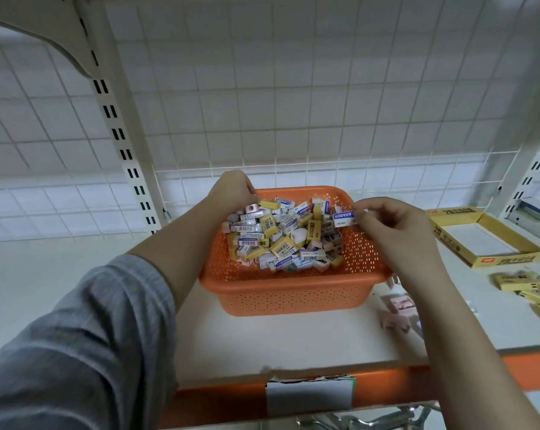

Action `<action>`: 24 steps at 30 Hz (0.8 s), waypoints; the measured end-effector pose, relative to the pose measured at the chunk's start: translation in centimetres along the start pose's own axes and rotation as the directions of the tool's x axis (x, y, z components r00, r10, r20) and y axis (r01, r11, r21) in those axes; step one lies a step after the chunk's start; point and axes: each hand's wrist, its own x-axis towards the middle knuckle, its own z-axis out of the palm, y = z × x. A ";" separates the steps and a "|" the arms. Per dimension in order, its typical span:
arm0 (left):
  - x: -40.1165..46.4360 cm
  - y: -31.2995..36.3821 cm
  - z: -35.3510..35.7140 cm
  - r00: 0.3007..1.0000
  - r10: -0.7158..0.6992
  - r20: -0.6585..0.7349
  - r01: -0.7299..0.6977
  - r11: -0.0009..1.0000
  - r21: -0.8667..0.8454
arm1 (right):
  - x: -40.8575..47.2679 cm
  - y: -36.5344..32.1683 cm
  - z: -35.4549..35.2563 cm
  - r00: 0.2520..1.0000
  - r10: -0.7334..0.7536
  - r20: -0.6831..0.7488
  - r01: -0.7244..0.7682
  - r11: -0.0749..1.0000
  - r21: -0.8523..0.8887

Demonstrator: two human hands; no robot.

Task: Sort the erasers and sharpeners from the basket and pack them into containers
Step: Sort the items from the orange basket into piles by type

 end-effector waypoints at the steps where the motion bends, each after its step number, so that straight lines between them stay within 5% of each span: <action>1: -0.1 0.1 -0.1 1.000 0.000 -0.011 0.000 1.000 -0.020 | 0.0 0.1 -0.1 1.000 0.004 -0.003 -0.004 1.000 -0.005; 10: -6.4 3.9 -2.3 0.979 0.165 -0.116 -0.190 0.948 -0.256 | -0.9 -0.4 -1.2 0.996 -0.026 -0.082 0.031 0.997 0.066; 19: -14.5 10.7 0.0 0.955 0.155 -0.253 -0.249 0.881 -0.402 | -1.3 0.2 -8.8 0.983 -0.028 -0.183 0.069 0.973 0.219; 24: -17.7 15.7 3.2 0.959 0.035 -0.282 -0.177 0.851 -0.495 | -1.2 1.7 -14.5 0.992 -0.035 -0.122 0.053 0.988 0.148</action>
